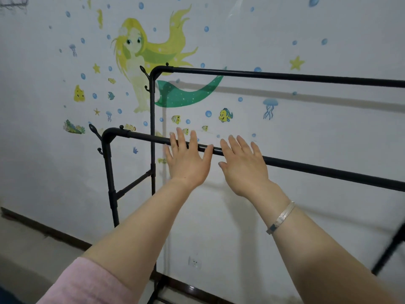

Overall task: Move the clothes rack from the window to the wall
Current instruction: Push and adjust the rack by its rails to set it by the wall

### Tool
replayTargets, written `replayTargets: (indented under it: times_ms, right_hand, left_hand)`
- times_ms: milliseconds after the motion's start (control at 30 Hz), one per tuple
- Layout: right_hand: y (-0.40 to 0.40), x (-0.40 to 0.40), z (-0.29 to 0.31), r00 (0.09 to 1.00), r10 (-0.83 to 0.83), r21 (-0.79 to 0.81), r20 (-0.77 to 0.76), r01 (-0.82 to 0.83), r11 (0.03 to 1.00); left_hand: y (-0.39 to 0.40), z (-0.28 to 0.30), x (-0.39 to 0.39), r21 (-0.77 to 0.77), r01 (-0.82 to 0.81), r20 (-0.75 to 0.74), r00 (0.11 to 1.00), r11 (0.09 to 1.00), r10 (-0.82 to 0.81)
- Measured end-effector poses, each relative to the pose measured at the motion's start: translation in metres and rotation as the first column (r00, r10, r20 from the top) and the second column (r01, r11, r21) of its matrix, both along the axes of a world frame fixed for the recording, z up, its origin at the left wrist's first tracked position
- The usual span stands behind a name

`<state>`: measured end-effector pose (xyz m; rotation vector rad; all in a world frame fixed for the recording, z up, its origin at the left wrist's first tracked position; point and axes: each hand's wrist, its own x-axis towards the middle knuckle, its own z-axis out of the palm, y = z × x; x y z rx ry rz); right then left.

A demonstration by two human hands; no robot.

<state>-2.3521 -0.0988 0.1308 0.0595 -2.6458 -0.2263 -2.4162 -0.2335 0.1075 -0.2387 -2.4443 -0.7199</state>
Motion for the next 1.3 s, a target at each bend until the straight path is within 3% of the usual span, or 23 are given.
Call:
replayTargets:
  times_ms: [333, 600, 733, 867, 1033, 1300]
  right_hand:
    - [0.138, 0.115, -0.001, 0.945, -0.328, -0.134, -0.003, 0.325, 0.936]
    - [0.247, 0.185, 0.001, 0.859, -0.508, -0.237, -0.064, 0.481, 0.844]
    - [0.281, 0.195, 0.008, 0.875, -0.482, -0.319, -0.041, 0.445, 0.837]
    - [0.300, 0.189, 0.017, 0.944, -0.321, -0.419, -0.083, 0.259, 0.870]
    - [0.314, 0.172, 0.023, 0.969, -0.193, -0.410, -0.154, 0.115, 0.905]
    - [0.335, 0.154, 0.016, 0.964, -0.157, -0.379, -0.217, 0.065, 0.923]
  left_hand:
    - [0.133, 0.011, 0.078, -0.338, 0.307, -0.097, 0.929, 0.890, -0.357]
    - [0.210, 0.032, 0.107, -0.484, 0.347, -0.149, 0.872, 0.803, -0.467]
    - [0.230, 0.036, 0.107, -0.443, 0.401, -0.079, 0.874, 0.802, -0.480]
    - [0.237, 0.033, 0.102, -0.316, 0.426, -0.104, 0.872, 0.848, -0.478]
    - [0.243, 0.032, 0.094, -0.246, 0.387, -0.149, 0.891, 0.888, -0.429]
    - [0.256, 0.031, 0.082, -0.222, 0.366, -0.194, 0.892, 0.904, -0.409]
